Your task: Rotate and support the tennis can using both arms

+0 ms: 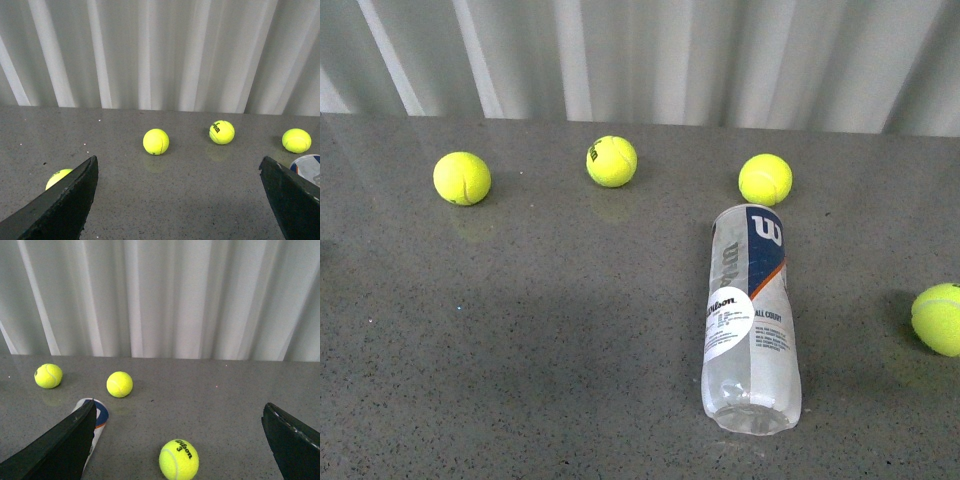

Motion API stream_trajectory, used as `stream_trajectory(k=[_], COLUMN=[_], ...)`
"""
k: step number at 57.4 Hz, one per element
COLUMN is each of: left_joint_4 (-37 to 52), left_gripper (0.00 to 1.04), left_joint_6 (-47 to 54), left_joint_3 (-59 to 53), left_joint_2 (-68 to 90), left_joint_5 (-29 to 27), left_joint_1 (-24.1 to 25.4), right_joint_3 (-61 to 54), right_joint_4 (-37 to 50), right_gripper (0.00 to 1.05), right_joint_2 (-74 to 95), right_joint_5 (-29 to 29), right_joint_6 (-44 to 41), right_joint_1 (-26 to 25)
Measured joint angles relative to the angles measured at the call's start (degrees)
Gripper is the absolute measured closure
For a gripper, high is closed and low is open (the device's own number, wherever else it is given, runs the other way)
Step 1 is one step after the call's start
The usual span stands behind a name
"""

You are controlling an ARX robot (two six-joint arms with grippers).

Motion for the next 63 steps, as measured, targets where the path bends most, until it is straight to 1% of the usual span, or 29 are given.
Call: stream_trajectory(k=[37, 39, 41, 43, 46, 50, 52, 55, 57, 60, 63], left_joint_4=[0.0, 0.0, 0.0, 0.0, 0.0, 0.0, 0.0, 0.0, 0.0, 0.0, 0.0], left_gripper=[0.07, 0.07, 0.07, 0.07, 0.07, 0.07, 0.07, 0.07, 0.07, 0.07, 0.07], left_joint_6=[0.0, 0.0, 0.0, 0.0, 0.0, 0.0, 0.0, 0.0, 0.0, 0.0, 0.0], left_joint_3=[0.0, 0.0, 0.0, 0.0, 0.0, 0.0, 0.0, 0.0, 0.0, 0.0, 0.0], left_joint_2=[0.0, 0.0, 0.0, 0.0, -0.02, -0.04, -0.02, -0.04, -0.04, -0.04, -0.04], left_joint_5=[-0.02, -0.02, 0.0, -0.02, -0.04, 0.11, 0.04, 0.02, 0.0, 0.0, 0.0], left_joint_1=[0.0, 0.0, 0.0, 0.0, 0.0, 0.0, 0.02, 0.02, 0.0, 0.0, 0.02], right_joint_3=[0.0, 0.15, 2.36, 4.42, 8.28, 15.12, 19.58, 25.62, 29.51, 38.86, 48.63], right_joint_4=[0.0, -0.55, -5.03, -6.36, -4.13, 3.37, 7.56, 9.79, 9.68, 6.95, 1.07], right_gripper=[0.07, 0.07, 0.07, 0.07, 0.07, 0.07, 0.07, 0.07, 0.07, 0.07, 0.07], right_joint_2=[0.0, 0.37, 3.02, 6.97, 14.71, 26.29, 33.24, 41.7, 46.88, 59.32, 71.71], right_joint_5=[0.0, 0.81, 4.48, 7.08, 6.62, 7.52, 7.67, 6.93, 7.26, 6.47, 5.81], right_joint_6=[0.0, -0.79, -4.24, -7.32, -10.05, -11.19, -10.6, -8.31, -6.23, -1.88, 3.37], right_joint_1=[0.0, 0.2, 1.55, 2.43, 2.25, 1.01, 0.09, -1.07, -1.49, -1.53, -0.74])
